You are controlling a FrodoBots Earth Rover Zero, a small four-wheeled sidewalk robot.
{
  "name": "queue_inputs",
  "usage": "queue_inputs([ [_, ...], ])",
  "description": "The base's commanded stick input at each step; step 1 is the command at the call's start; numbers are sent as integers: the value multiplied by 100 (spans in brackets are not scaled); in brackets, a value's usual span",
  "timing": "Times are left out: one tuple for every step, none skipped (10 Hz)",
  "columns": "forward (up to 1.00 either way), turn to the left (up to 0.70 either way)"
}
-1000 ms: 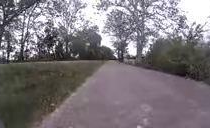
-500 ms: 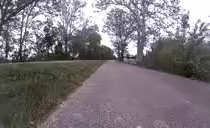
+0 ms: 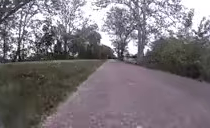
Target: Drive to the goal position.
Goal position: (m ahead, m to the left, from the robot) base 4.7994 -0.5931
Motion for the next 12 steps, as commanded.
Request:
queue_inputs([
  [100, 0],
  [100, 0],
  [100, 0],
  [100, 0],
  [100, 0],
  [100, 0],
  [100, 0],
  [100, 0],
  [100, 0],
  [100, 0],
  [100, 0],
  [100, 0],
])
